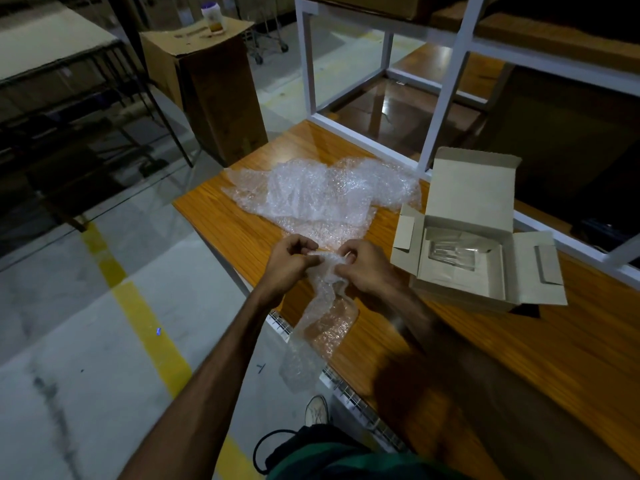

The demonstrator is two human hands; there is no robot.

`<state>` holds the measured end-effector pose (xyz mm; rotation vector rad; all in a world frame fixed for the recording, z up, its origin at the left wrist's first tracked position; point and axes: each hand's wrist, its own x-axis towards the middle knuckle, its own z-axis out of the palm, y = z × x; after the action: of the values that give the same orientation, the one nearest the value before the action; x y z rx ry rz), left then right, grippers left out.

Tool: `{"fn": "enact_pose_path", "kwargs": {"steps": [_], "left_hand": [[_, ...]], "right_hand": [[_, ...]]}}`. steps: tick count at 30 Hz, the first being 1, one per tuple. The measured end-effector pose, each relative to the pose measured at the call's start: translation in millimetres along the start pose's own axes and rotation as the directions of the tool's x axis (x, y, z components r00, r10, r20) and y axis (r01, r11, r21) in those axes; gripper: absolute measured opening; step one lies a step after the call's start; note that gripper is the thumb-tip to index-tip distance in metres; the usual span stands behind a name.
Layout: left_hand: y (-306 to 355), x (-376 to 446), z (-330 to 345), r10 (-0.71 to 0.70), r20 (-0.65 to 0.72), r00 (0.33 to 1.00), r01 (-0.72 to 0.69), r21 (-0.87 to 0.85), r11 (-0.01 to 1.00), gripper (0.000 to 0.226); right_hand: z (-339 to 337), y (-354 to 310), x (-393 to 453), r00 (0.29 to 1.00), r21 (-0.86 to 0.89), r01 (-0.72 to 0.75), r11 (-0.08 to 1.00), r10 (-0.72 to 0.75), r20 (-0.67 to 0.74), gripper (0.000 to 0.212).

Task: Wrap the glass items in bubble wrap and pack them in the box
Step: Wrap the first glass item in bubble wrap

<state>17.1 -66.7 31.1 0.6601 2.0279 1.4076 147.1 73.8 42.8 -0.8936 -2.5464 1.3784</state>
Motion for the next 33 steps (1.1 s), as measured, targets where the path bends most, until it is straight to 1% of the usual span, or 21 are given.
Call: {"fn": "enact_pose_path", "kwargs": {"steps": [1,2,4,6,7,9,11,12,14,15,18,21,23,24,25,26,27,29,31,33], "left_hand": [[-0.2,-2.5,-1.7,-0.033,0.008,0.999,0.033,-0.053,0.998,0.019],[-1.6,-4.6,-2.5,-0.045,-0.006,0.999,0.045,-0.064,0.997,0.018],[-5.1,-8.7,-2.1,-0.048,-0.093,0.995,0.047,-0.013,0.999,0.024],[-7.5,-10.7,-0.5,-0.009,-0.162,0.987,0.024,0.088,0.996,0.025],[-6.1,-11.6,1.1,0.019,-0.173,0.985,0.006,0.142,0.99,0.024],[-2.3,-12.2,3.7,0.054,-0.194,0.98,-0.016,0.193,0.981,0.024],[3.9,-14.1,4.6,0.069,-0.198,0.978,-0.02,0.239,0.971,0.031],[5.9,-14.1,5.4,0.083,-0.18,0.98,-0.03,0.277,0.96,0.028],[5.7,-13.7,7.5,0.095,-0.157,0.983,-0.039,0.329,0.944,0.016],[6.3,-14.5,8.6,0.095,-0.171,0.981,-0.033,0.336,0.941,0.018],[8.8,-16.6,15.7,0.117,-0.22,0.968,-0.036,0.34,0.94,0.021],[12.2,-21.3,20.0,0.109,-0.211,0.971,-0.046,0.285,0.957,0.018],[10.2,-22.4,14.8,0.083,-0.18,0.98,-0.045,0.205,0.978,0.011],[7.6,-25.1,9.6,0.058,-0.155,0.986,-0.039,0.127,0.991,0.005],[4.8,-30.3,3.2,0.029,-0.131,0.991,-0.023,0.048,0.999,0.008],[-1.6,-37.0,-4.3,0.024,-0.117,0.993,-0.024,0.008,1.0,0.019],[-10.6,-44.7,-12.2,0.042,-0.122,0.992,-0.04,0.019,0.999,0.03],[-30.2,-60.7,-24.7,0.126,-0.11,0.986,-0.109,0.152,0.982,0.052],[-48.2,-74.6,-30.9,0.193,-0.023,0.981,-0.18,0.266,0.947,0.074],[-58.7,-78.2,-31.7,0.237,0.055,0.97,-0.239,0.397,0.886,0.083]], "right_hand": [[0.6,1.0,1.6,1.0,-0.021,-0.004,1.0,0.004,-0.013,0.021],[1.5,2.1,3.2,1.0,-0.042,-0.006,0.999,0.005,-0.024,0.02],[3.0,2.3,4.8,0.999,-0.084,-0.011,0.996,0.008,-0.04,0.021],[5.2,0.9,5.4,0.999,-0.083,-0.022,0.996,0.019,-0.043,0.023],[6.5,0.1,5.8,0.999,-0.077,-0.027,0.997,0.024,-0.039,0.023],[8.9,-3.1,6.5,0.999,-0.091,-0.026,0.995,0.024,-0.028,0.024],[10.8,-6.9,9.1,1.0,-0.124,-0.027,0.992,0.026,-0.007,0.025],[11.0,-9.4,10.7,1.0,-0.148,-0.027,0.989,0.028,0.007,0.027],[8.9,-15.4,13.1,0.999,-0.22,-0.014,0.975,0.024,0.044,0.031],[7.0,-17.9,14.1,0.998,-0.25,-0.004,0.968,0.021,0.064,0.034],[2.0,-22.1,15.7,0.994,-0.3,0.029,0.954,0.004,0.111,0.041],[5.2,-21.5,17.7,0.992,-0.322,0.087,0.943,-0.054,0.11,0.039],[9.6,-18.3,19.3,0.994,-0.321,0.096,0.942,-0.07,0.089,0.034],[11.1,-16.9,19.8,0.995,-0.317,0.084,0.945,-0.062,0.079,0.032],[12.0,-16.0,20.2,0.996,-0.312,0.066,0.948,-0.045,0.073,0.031],[12.4,-14.8,20.9,0.997,-0.307,0.046,0.951,-0.025,0.071,0.03],[12.4,-13.6,21.8,0.998,-0.304,0.03,0.952,-0.009,0.068,0.03],[10.7,-12.2,23.7,0.998,-0.305,0.008,0.952,0.009,0.055,0.032],[7.4,-10.7,26.7,0.999,-0.301,0.004,0.954,0.01,0.044,0.038],[3.6,-9.4,29.1,0.999,-0.297,0.0,0.955,0.014,0.043,0.042]]}}
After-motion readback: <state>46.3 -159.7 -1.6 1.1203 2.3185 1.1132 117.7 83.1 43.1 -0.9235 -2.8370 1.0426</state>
